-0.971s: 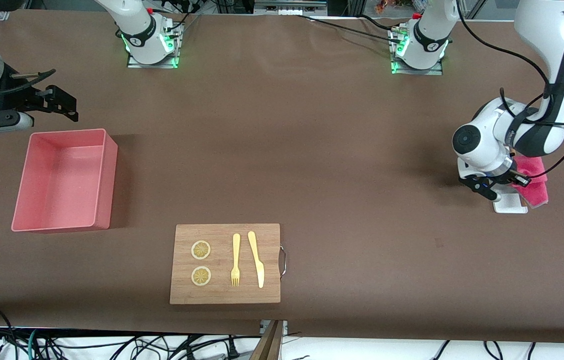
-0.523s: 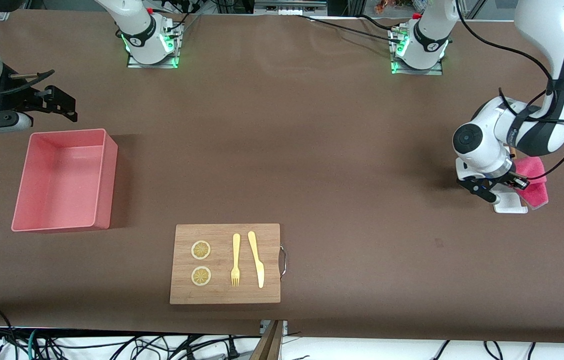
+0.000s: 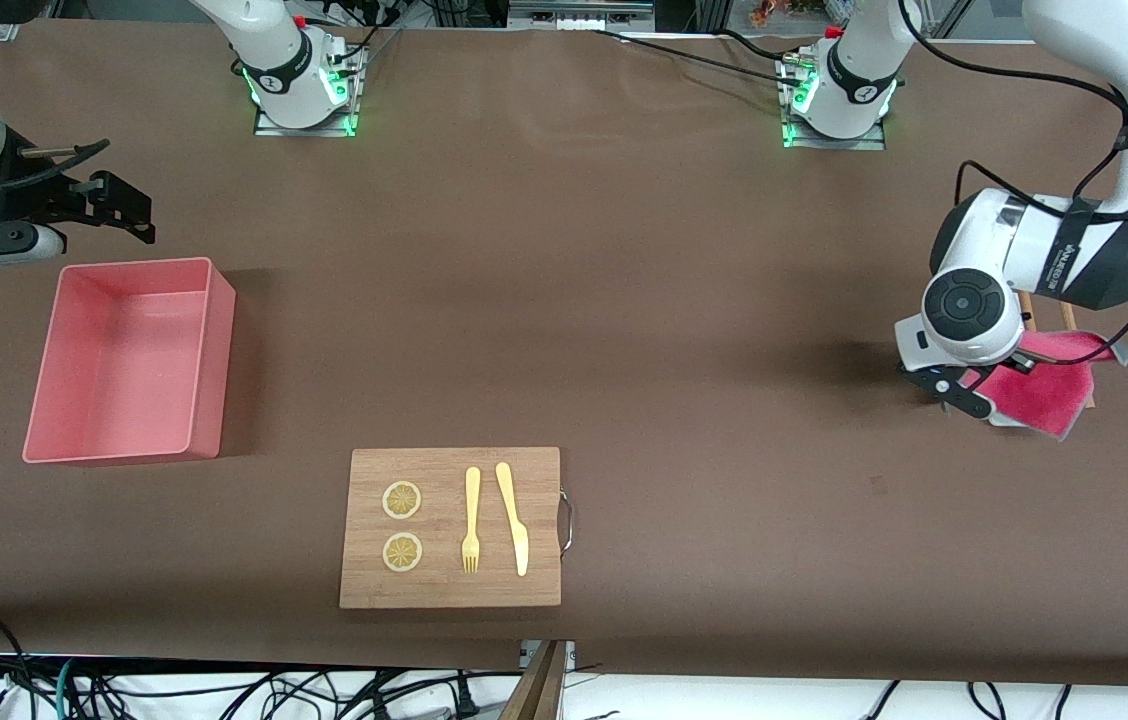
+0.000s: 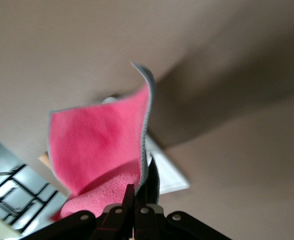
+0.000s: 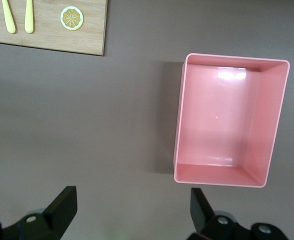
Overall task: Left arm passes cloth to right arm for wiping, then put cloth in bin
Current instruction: 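Grasp the pink cloth with the left gripper and lift it off the holder, then carry the cloth with the left gripper toward the right gripper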
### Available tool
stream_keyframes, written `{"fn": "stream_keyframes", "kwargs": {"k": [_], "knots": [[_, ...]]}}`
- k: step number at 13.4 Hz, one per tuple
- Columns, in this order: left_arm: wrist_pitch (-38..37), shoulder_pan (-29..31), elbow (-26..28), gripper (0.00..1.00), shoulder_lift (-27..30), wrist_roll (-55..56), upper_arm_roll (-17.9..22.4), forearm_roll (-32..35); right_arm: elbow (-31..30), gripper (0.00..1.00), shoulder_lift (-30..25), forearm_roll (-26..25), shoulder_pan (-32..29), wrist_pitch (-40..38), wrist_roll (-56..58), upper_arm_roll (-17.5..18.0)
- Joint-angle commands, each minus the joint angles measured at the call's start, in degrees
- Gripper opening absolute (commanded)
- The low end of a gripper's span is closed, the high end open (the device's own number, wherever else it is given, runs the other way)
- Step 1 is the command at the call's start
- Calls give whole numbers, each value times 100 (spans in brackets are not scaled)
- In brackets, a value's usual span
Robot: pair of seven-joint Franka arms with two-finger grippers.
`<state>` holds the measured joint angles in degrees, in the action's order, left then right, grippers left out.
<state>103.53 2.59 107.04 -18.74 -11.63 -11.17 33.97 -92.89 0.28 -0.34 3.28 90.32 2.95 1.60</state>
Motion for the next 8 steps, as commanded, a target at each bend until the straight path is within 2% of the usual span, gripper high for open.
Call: {"fn": "stream_keyframes", "kwargs": {"k": [1, 4, 8], "knots": [[-719, -372, -683, 0, -95, -190, -43, -1090, 122, 100, 25, -80, 15, -50, 30, -1], [-843, -768, -1245, 0, -86, 2, -61, -2225, 122, 100, 25, -98, -20, -58, 39, -28], [-887, -979, -1896, 0, -86, 704, -70, -3859, 271, 100, -1, 8, -29, -102, 83, -169]]}}
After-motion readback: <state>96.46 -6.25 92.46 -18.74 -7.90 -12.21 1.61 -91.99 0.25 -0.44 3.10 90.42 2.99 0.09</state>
